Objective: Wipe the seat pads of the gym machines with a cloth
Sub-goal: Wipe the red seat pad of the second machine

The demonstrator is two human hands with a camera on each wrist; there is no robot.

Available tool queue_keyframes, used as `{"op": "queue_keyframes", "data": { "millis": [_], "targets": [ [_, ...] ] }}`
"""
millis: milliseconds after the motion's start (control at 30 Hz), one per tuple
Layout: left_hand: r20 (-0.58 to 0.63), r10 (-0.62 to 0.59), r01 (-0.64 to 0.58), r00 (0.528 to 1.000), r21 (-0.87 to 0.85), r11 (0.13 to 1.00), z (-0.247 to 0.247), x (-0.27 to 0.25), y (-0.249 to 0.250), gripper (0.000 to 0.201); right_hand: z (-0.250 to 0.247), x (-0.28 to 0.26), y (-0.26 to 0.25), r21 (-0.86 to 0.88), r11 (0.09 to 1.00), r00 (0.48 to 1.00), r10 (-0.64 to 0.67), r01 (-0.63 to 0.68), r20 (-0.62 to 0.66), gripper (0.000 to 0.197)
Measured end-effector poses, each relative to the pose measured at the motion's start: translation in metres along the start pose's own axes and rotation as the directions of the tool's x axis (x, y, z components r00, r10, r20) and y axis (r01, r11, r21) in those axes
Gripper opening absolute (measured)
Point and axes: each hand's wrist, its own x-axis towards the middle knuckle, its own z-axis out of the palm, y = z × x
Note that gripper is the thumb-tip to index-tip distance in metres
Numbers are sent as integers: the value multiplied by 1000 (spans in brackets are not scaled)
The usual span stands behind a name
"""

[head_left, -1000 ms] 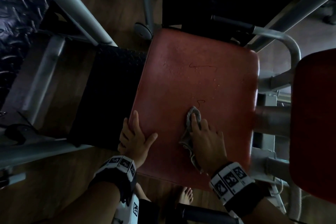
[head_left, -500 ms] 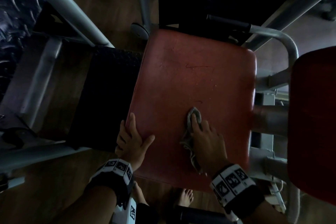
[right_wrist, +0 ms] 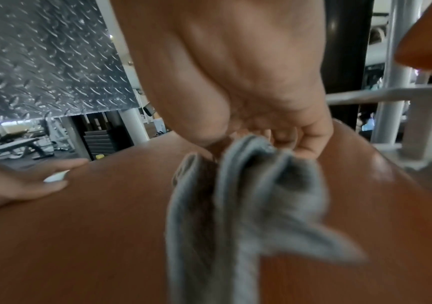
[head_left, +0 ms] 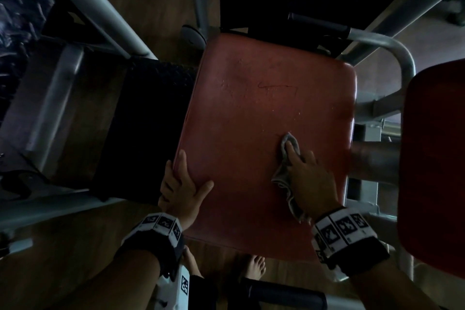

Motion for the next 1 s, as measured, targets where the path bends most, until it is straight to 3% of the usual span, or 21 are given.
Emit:
{"op": "queue_keyframes", "data": {
  "millis": [100,267,367,500,700,767,867,1000],
  "targets": [
    [-5,-4,4,1000,5,1000,0,0,1,100,1,12,-11,5,1000,999,-30,30,-17,66],
    [-3,-12,12,1000,21,1000,-2,-1,5,100,7,9,-25,-98,974,978,-207,205,-6,90],
    [4,-10,10,1000,27,1000,-1,0,3,101,6,-1,-9,-174,964,976,-213,202,-50,83],
    [-5,-3,3,1000,29,1000,-1,0,1,100,-1,12,22,-151,981,991,-127,121,-35,75],
    [-40,3,-2,999,18,1000,2,0,-1,101,17,1,13,-166,971,968,-198,173,-152,70],
    [-26,8,-8,1000,18,1000,2,-1,-1,101,23,-7,12,-220,935,941,-310,276,-136,65],
    [-32,5,-3,999,42,999,1,-1,2,101,30,-9,20,-254,839,869,-494,481,14,71],
    [-50,12,-9,999,61,998,1,-3,2,99,24,10,38,-292,742,794,-594,603,129,70]
  ]
}}
